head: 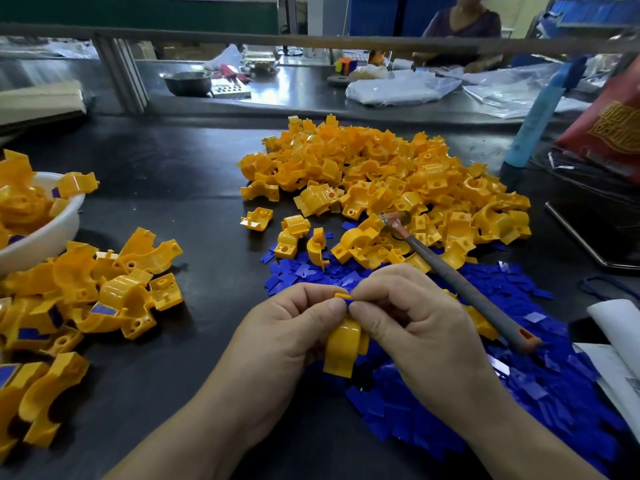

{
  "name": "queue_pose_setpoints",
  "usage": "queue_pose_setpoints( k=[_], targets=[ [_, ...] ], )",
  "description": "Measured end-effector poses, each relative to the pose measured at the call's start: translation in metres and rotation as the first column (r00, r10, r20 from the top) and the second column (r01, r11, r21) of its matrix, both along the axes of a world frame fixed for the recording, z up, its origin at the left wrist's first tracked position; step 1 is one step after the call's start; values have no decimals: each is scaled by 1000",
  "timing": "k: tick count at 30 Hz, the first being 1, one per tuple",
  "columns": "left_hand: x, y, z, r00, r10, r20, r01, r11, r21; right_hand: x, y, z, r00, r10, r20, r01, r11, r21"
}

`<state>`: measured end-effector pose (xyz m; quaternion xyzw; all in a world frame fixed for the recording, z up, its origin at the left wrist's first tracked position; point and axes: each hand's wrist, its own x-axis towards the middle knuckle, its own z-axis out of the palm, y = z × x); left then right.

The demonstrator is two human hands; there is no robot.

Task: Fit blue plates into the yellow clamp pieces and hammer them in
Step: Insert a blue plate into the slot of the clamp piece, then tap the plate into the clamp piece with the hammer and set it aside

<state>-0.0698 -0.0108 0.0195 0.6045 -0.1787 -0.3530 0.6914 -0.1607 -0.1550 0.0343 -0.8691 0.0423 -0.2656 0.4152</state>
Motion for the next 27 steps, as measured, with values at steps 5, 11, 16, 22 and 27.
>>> queue_pose_setpoints(
  k=[5,11,16,22,27],
  targets=[
    [2,0,-1,1000,5,26,-5,1000,1,-1,2,-3,991,49,-126,-17,970,242],
    [1,1,-2,998,19,62,-21,999,32,-2,1,1,983,113,-144,-70,958,277],
    [-1,2,2,993,44,114,-51,997,53,-2,2,0,988,103,-114,-70,962,263],
    [16,11,10,967,202,155,-221,969,113,-5,-27,4,944,-329,-38,272,835,-479],
    [45,26,8,896,347,275,-412,883,226,-12,-69,3,641,-697,-322,334,631,-701]
  ],
)
